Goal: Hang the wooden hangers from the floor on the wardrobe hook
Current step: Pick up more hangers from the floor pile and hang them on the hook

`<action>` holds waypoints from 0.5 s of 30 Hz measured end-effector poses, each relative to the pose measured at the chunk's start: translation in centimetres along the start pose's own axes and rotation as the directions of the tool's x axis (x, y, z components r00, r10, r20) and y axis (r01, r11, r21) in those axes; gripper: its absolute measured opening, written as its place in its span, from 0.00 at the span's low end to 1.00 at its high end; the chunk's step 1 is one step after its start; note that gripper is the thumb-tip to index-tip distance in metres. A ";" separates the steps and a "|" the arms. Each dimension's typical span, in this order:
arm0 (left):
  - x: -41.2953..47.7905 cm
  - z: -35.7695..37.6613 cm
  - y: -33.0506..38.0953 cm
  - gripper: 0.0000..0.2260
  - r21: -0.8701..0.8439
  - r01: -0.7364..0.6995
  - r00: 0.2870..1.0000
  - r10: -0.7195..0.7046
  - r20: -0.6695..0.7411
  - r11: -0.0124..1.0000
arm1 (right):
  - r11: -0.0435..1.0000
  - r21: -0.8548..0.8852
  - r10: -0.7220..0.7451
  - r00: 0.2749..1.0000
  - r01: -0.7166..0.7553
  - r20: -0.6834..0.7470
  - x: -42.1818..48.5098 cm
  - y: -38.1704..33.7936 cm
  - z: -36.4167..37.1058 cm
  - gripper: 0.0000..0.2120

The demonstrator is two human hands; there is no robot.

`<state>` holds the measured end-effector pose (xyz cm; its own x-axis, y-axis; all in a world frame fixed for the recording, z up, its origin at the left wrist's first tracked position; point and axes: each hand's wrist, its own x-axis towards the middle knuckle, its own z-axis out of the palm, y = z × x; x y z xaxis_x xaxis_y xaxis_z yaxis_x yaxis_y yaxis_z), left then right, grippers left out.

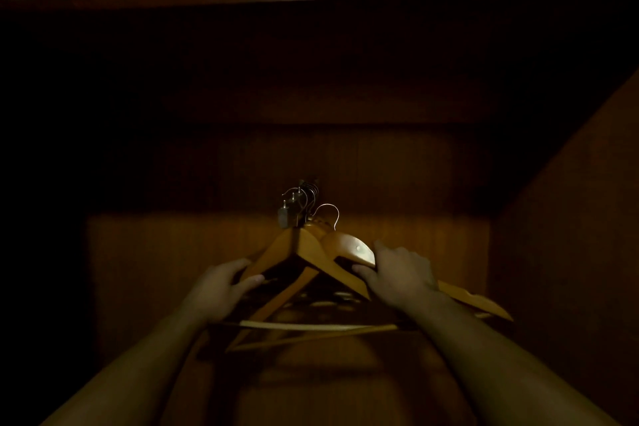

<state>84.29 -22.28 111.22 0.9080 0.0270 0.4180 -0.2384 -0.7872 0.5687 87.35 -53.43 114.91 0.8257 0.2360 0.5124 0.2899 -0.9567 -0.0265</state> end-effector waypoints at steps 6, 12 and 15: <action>-0.3 -0.1 0.1 0.03 0.023 0.022 1.000 -0.023 0.019 0.999 | 0.999 0.021 0.031 0.998 -0.030 -0.046 -0.3 0.4 0.7 0.24; -0.3 -0.2 0.9 0.04 0.026 0.066 0.996 -0.068 0.065 0.997 | 0.984 0.155 0.078 0.996 -0.084 0.044 0.2 1.8 1.0 0.22; -0.1 -0.1 1.7 0.07 0.026 0.064 0.994 -0.066 0.086 0.998 | 0.957 0.268 0.075 0.987 -0.112 0.145 0.5 2.0 1.1 0.17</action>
<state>83.76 -23.53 112.18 0.9480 0.0256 0.3172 -0.1709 -0.7998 0.5754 88.84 -55.08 114.18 0.9066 0.1855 0.3791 0.3142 -0.8964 -0.3127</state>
